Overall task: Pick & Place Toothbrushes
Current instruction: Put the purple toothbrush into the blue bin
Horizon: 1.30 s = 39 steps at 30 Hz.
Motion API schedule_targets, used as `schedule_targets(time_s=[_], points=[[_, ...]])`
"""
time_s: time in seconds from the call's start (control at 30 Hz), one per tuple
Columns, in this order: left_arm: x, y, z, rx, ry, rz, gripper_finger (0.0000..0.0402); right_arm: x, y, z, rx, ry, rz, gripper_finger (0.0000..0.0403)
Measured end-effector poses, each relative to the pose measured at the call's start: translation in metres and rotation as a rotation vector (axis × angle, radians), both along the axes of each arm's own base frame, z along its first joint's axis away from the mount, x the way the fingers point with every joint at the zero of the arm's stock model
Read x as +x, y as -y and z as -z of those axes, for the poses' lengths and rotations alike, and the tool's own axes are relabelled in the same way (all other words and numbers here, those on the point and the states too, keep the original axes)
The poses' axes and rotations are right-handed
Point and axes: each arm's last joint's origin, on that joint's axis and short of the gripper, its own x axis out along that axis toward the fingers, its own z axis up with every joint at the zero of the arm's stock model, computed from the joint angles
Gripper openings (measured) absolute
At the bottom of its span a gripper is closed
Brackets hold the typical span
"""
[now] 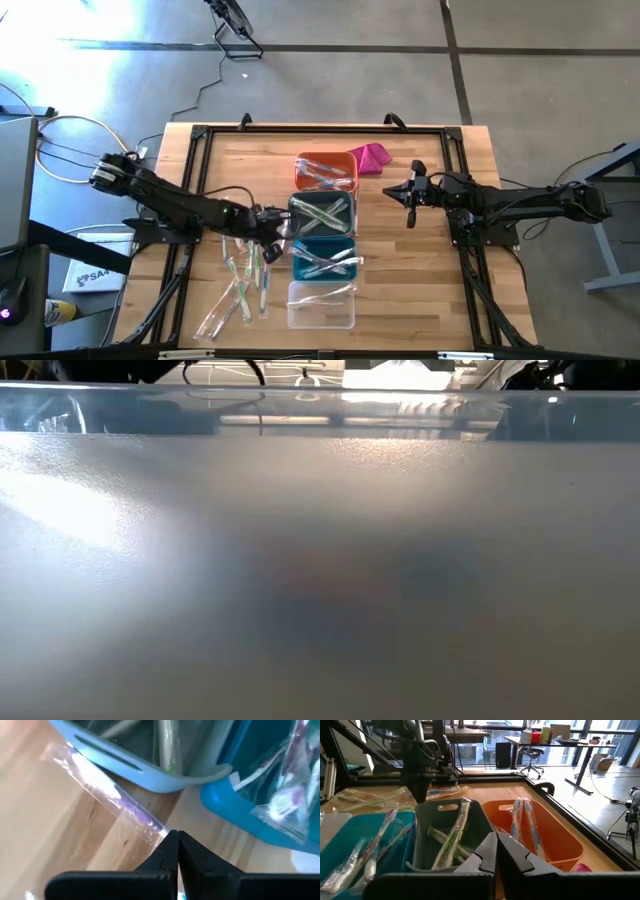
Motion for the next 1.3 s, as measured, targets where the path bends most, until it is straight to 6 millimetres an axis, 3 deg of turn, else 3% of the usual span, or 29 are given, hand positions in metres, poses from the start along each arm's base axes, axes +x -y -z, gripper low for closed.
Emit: schedule_targets(time_s=[0.17,0.7,1.3], points=[[-0.005,0.0,0.018,-0.073,0.058,-0.008,0.0,0.0,0.0,0.0,0.0,0.0,0.0,0.0004],[-0.003,0.024,0.032,-0.129,0.127,-0.067,0.0,0.0,0.0,0.0,0.0,0.002,0.001,0.0004],[0.001,0.023,0.057,-0.079,0.048,-0.161,0.0,0.0,0.0,0.0,0.0,0.002,0.0,0.0004]])
